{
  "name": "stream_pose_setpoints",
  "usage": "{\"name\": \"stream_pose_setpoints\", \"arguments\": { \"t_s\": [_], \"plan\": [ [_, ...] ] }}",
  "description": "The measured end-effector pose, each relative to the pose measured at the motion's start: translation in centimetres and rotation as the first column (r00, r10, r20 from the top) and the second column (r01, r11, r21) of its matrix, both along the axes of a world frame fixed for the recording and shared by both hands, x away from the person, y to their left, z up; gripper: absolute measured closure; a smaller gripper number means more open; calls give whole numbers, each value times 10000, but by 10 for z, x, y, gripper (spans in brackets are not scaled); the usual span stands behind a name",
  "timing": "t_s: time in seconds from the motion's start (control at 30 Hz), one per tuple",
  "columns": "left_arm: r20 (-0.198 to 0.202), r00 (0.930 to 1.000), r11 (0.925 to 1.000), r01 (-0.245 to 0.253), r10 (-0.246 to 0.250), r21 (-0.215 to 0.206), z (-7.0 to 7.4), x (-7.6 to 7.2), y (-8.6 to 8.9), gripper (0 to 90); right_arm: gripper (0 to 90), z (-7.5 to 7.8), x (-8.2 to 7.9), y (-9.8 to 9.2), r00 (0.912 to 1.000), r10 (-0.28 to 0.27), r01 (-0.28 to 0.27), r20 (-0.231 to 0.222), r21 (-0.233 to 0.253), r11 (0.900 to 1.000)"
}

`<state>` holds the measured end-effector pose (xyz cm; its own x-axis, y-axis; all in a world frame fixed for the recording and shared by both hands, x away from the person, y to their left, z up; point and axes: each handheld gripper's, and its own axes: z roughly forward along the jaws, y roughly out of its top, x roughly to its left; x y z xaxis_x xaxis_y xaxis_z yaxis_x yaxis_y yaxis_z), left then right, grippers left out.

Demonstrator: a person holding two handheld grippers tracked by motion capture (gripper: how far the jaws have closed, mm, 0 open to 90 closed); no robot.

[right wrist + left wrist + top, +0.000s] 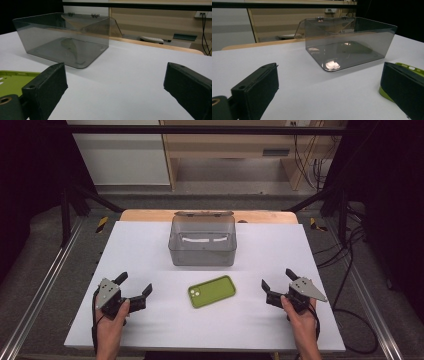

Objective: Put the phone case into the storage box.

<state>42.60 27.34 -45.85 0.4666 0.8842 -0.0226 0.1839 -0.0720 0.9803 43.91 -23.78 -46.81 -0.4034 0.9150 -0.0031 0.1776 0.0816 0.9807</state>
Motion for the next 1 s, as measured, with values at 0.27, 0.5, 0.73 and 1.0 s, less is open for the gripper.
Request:
{"name": "stream_pose_setpoints", "arguments": {
  "t_s": [0.27, 0.5, 0.73, 1.0],
  "plan": [
    [0, 10000, 10000, -40, 40, 52, 0, -2, -1, 14, 47, 1, 1, 10, 9976, 195, -206, -668, -159, 9997],
    [10, 10000, 10000, -64, 64, 55, 0, -2, -2, 14, 47, 10, 11, 28, 9890, 503, -570, -1395, -445, 9974],
    [-19, 10000, 9998, -24, 25, 203, -1, -2, -3, 14, 47, 25, 21, 48, 9813, 962, -1159, -1667, -1130, 9868],
    [-35, 10000, 9997, 8, -7, 225, -1, -1, -5, 14, 46, 35, 33, 69, 9656, 1433, -1805, -2168, -1623, 9701]
  ]
}}
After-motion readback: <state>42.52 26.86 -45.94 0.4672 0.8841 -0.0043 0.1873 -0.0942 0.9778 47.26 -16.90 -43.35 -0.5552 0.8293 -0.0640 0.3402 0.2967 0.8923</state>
